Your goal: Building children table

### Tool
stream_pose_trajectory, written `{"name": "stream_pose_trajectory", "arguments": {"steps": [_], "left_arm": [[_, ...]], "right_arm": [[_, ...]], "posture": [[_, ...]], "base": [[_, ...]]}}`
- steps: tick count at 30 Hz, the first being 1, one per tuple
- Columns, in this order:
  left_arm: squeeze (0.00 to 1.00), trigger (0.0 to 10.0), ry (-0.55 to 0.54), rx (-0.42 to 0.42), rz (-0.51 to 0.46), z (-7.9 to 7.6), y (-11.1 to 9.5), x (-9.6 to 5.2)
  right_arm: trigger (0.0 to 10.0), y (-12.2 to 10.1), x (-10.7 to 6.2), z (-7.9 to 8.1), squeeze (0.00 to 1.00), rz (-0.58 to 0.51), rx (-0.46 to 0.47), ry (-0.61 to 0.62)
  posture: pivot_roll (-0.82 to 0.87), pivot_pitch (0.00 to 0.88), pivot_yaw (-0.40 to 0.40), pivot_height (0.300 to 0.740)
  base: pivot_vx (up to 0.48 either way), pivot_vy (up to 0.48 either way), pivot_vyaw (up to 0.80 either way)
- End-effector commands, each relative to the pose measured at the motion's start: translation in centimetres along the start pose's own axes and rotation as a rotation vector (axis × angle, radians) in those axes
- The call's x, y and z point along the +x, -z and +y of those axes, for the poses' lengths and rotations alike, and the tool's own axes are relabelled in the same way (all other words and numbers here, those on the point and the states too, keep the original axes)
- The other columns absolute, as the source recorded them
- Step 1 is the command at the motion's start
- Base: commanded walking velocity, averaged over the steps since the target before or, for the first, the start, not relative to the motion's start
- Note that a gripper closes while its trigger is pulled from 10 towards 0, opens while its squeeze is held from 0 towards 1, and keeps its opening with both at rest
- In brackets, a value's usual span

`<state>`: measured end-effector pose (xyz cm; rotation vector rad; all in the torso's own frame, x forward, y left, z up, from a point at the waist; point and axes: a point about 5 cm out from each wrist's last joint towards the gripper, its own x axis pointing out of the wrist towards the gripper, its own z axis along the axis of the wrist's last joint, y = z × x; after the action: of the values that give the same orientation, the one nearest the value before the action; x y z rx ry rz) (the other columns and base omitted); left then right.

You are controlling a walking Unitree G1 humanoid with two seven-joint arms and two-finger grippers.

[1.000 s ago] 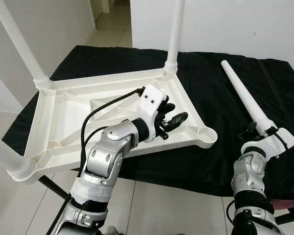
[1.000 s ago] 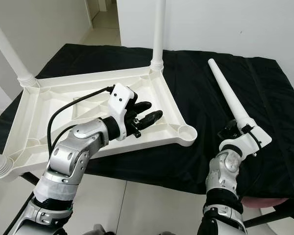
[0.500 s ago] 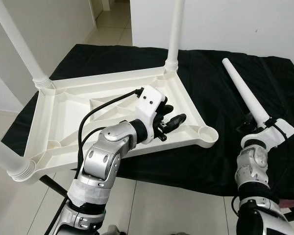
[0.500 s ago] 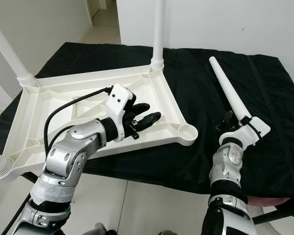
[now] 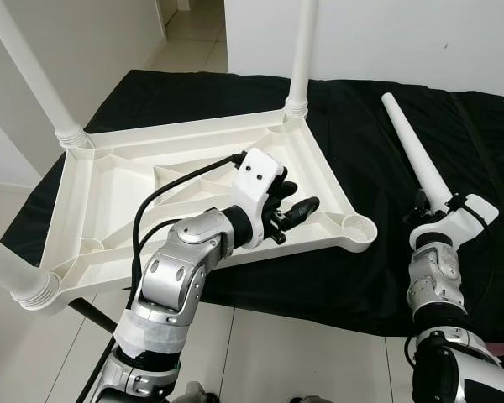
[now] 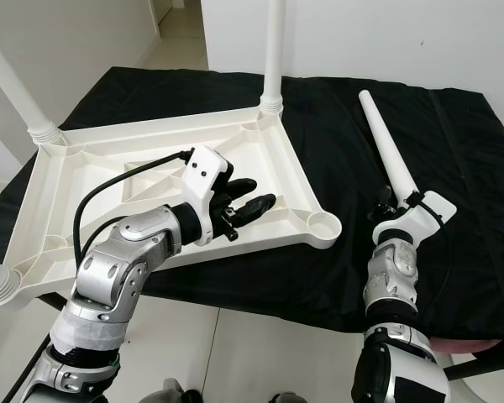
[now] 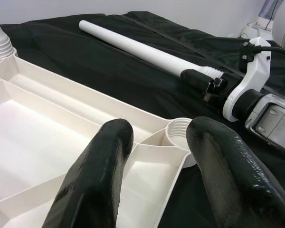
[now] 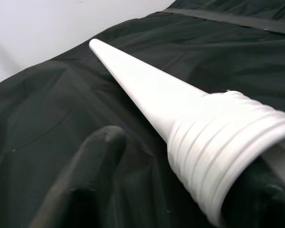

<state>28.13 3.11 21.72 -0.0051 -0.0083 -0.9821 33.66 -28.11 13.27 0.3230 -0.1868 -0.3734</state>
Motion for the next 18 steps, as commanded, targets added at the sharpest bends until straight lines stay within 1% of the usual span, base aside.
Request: {"name": "stream_pose_trajectory", "arguments": {"steps": [1,3,8,10,14,15,16,17,18], "left_arm": [[0.00,10.0,-0.097,0.004,0.007,0.4,0.0,-0.2],[0.00,10.0,-0.103,0.012,0.012,0.4,0.0,-0.4],[0.00,10.0,-0.106,0.014,0.014,0.4,0.1,-0.4],[0.00,10.0,-0.114,0.012,0.022,0.4,0.2,-0.5],[0.00,10.0,-0.116,0.009,0.025,0.4,0.3,-0.4],[0.00,10.0,-0.133,0.003,0.033,0.5,0.4,-0.4],[0.00,10.0,-0.149,-0.011,0.037,0.7,0.5,-0.3],[0.00,10.0,-0.149,-0.011,0.037,0.7,0.5,-0.3],[0.00,10.0,-0.160,-0.021,0.040,0.8,0.6,-0.3]], "right_arm": [[0.0,0.3,0.1,0.5,0.00,0.017,-0.006,-0.033],[0.0,0.5,0.0,0.8,0.00,0.020,-0.011,-0.064],[0.0,0.6,-0.1,0.9,0.00,0.022,-0.014,-0.075],[0.0,0.5,-0.2,1.4,0.00,0.008,-0.007,-0.109],[0.0,0.5,-0.2,1.6,0.00,0.000,-0.003,-0.119],[7.5,0.3,-0.4,2.3,0.00,-0.026,-0.047,-0.140],[10.0,0.1,-0.7,3.1,0.00,-0.054,-0.087,-0.158],[10.0,0.1,-0.7,3.1,0.00,-0.054,-0.087,-0.158],[10.0,0.0,-0.8,3.7,0.00,-0.074,-0.113,-0.171]], "posture": [[0.02,0.093,0.079,0.740],[0.03,0.096,0.077,0.740],[0.03,0.096,0.077,0.740],[0.03,0.101,0.066,0.740],[0.03,0.101,0.066,0.740],[0.02,0.095,0.045,0.740],[0.02,0.095,0.037,0.740],[0.02,0.095,0.037,0.740],[0.02,0.095,0.037,0.740]], "base": [[0.000,0.000,0.00],[0.000,0.000,0.00],[0.000,0.000,0.00],[0.000,0.000,0.00],[0.000,0.000,0.00],[0.000,0.000,0.00],[0.000,0.000,0.00],[0.000,0.000,0.00],[0.000,0.000,0.00]]}}
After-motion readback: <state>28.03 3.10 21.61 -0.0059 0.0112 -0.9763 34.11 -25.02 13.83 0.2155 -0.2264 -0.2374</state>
